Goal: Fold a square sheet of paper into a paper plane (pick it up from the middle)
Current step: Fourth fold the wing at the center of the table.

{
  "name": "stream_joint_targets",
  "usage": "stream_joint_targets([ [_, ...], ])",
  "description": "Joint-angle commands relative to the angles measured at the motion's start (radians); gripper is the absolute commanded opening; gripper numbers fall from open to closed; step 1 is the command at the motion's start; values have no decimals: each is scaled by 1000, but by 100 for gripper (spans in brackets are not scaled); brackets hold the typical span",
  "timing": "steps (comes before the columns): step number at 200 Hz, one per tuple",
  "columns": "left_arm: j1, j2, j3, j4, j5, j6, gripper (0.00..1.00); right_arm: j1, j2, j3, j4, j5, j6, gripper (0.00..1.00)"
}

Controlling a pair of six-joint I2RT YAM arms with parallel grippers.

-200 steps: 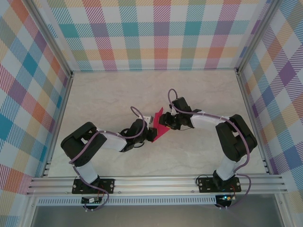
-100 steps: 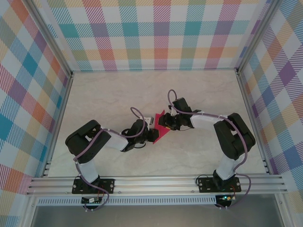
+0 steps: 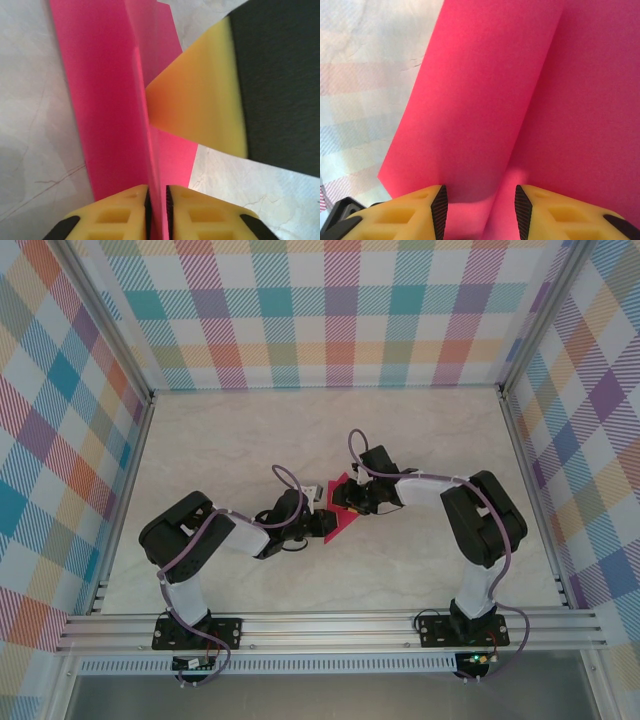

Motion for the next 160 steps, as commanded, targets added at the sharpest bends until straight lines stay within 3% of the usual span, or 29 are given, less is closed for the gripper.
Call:
stream_joint_targets([
  [1,14,11,5,28,24,-24,23,-3,30,17,-31,33,19,42],
  [62,22,-18,-25,43,20,-54,31,-3,51,25,-63,74,49,42],
  [160,27,-87,-82,16,9,-99,28,-3,59,30,-77,82,50,42],
])
